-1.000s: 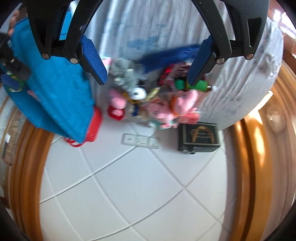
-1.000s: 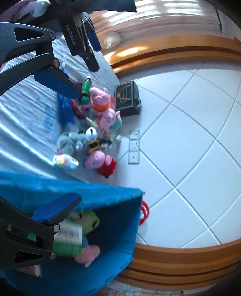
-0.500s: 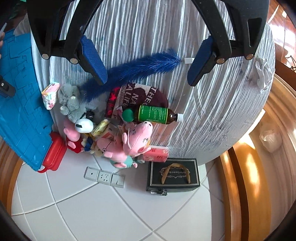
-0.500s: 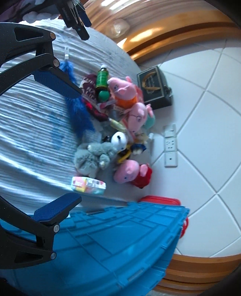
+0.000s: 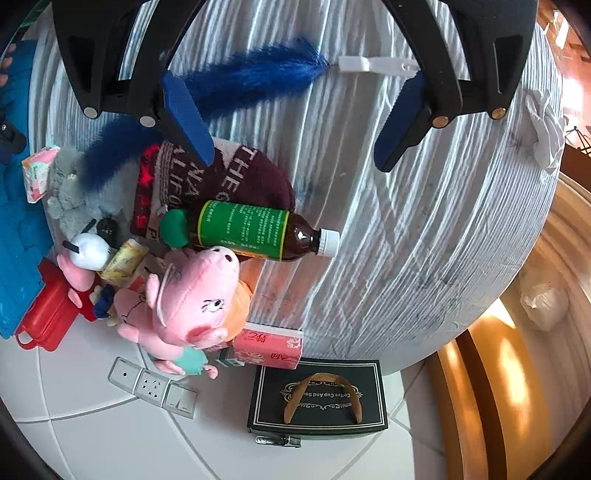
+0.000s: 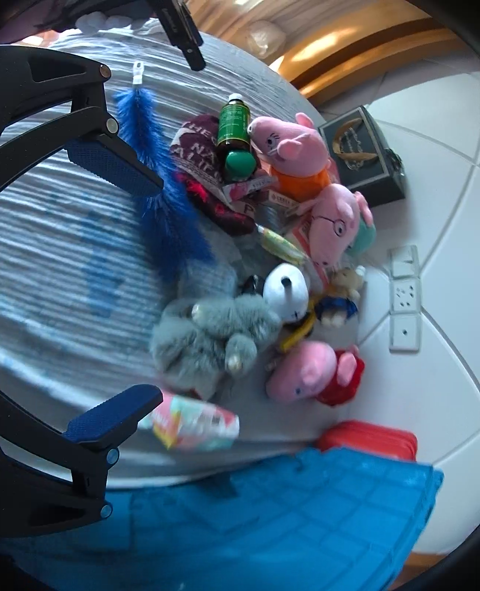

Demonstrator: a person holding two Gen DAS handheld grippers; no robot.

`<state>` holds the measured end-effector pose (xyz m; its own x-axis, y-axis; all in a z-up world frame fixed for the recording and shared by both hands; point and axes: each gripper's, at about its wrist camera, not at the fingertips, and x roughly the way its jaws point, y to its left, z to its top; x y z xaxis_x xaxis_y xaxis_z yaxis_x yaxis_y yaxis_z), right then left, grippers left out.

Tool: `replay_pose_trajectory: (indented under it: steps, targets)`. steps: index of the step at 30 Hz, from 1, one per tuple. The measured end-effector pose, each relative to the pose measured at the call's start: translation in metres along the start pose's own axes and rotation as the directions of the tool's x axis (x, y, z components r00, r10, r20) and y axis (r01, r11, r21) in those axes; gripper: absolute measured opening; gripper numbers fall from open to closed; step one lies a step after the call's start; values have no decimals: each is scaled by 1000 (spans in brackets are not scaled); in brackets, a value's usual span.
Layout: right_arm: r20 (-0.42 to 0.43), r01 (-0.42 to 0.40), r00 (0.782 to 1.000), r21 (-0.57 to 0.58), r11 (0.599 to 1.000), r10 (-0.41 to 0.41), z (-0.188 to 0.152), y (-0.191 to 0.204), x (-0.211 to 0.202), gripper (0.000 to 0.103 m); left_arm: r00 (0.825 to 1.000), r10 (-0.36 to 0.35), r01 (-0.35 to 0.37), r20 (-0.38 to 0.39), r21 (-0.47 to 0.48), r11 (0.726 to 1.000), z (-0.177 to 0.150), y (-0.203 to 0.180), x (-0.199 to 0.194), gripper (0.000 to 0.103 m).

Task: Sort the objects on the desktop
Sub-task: 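Grasp the brown syrup bottle with the left gripper while the right grasps the green-capped bottle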

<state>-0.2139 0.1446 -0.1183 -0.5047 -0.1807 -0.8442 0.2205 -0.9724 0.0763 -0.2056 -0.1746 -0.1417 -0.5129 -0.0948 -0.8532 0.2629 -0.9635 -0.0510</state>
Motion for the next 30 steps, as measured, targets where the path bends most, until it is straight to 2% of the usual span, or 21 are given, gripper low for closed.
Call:
replay_pose_trajectory:
  steps: [4, 9, 12, 15, 18, 20, 25, 30]
  targets:
    - [-48, -53, 997, -22, 998, 52, 14, 22, 37, 103, 1000, 18, -19, -20, -20, 1000, 24, 12, 27, 89]
    - [-93, -71, 994, -85, 994, 63, 33, 52, 73, 103, 998, 49, -50, -31, -7, 999, 61, 14, 65, 89]
    - [-107, -88, 991, -120, 989, 75, 41, 67, 87, 103, 999, 35, -33, -41, 46, 998, 79, 4, 88, 89]
    - [-120, -98, 990, -154, 983, 80, 46, 79, 100, 103, 998, -14, 22, -59, 146, 989, 89, -10, 105, 89]
    - [-134, -114, 987, -162, 980, 93, 48, 86, 112, 103, 994, -54, 76, -100, 243, 967, 87, -23, 116, 89]
    - [-148, -124, 984, -154, 980, 101, 49, 88, 119, 103, 995, -57, 78, -86, 265, 961, 82, -22, 110, 89]
    - [-176, -148, 977, -151, 977, 120, 48, 93, 129, 103, 986, -128, 146, -110, 177, 973, 60, -4, 89, 89]
    - [-201, -184, 968, -161, 970, 151, 42, 109, 136, 103, 987, -126, 145, -101, 208, 967, 28, -4, 67, 89]
